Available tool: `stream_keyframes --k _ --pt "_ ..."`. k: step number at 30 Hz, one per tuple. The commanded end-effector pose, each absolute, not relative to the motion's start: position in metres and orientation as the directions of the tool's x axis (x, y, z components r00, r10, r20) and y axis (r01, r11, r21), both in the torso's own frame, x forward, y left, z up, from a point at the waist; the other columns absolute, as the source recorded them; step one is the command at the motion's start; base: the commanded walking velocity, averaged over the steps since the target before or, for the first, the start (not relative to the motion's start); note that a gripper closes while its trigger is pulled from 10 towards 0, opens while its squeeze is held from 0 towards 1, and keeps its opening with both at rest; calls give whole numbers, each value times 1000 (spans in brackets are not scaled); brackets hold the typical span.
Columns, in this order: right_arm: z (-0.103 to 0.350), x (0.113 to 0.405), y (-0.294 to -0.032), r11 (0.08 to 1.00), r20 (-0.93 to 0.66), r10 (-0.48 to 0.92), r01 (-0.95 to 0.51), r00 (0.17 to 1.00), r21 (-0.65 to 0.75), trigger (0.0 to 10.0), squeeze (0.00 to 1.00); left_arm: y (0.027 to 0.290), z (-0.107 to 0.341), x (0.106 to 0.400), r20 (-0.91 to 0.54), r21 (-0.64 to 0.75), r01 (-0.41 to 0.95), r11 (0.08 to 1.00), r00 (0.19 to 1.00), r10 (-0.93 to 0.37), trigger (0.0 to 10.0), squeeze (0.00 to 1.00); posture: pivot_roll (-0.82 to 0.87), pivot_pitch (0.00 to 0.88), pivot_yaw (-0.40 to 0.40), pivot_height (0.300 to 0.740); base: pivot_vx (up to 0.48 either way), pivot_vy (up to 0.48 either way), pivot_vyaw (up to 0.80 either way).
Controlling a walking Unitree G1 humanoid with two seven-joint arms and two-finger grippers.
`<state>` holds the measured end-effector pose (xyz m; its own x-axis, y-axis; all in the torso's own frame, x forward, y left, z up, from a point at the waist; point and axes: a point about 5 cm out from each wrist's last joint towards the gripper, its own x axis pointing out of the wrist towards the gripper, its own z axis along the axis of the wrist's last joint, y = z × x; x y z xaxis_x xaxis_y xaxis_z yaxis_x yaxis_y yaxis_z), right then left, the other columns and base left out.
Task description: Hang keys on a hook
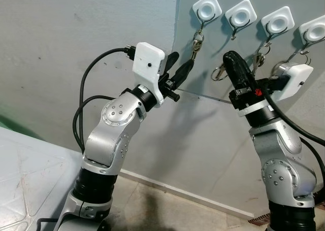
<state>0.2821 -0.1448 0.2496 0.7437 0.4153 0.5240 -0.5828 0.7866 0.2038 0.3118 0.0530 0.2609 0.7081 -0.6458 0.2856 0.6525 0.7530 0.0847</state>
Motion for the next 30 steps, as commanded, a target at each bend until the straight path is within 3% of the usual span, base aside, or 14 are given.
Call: stream_keyframes --k 1,12,30 --pt "255 277 -146 767 550 422 -607 721 208 10000 0 51 268 308 307 94 661 744 692 -653 10000 0 109 98 -35 740 0 0 0" --pt "265 272 -153 626 622 369 -679 690 382 10000 0 50 270 307 316 96 667 739 683 -658 10000 0 108 99 -34 740 0 0 0" --pt "272 288 -141 579 642 333 -687 691 440 10000 0 37 275 301 332 106 706 700 638 -695 10000 0 113 104 -36 740 0 0 0"
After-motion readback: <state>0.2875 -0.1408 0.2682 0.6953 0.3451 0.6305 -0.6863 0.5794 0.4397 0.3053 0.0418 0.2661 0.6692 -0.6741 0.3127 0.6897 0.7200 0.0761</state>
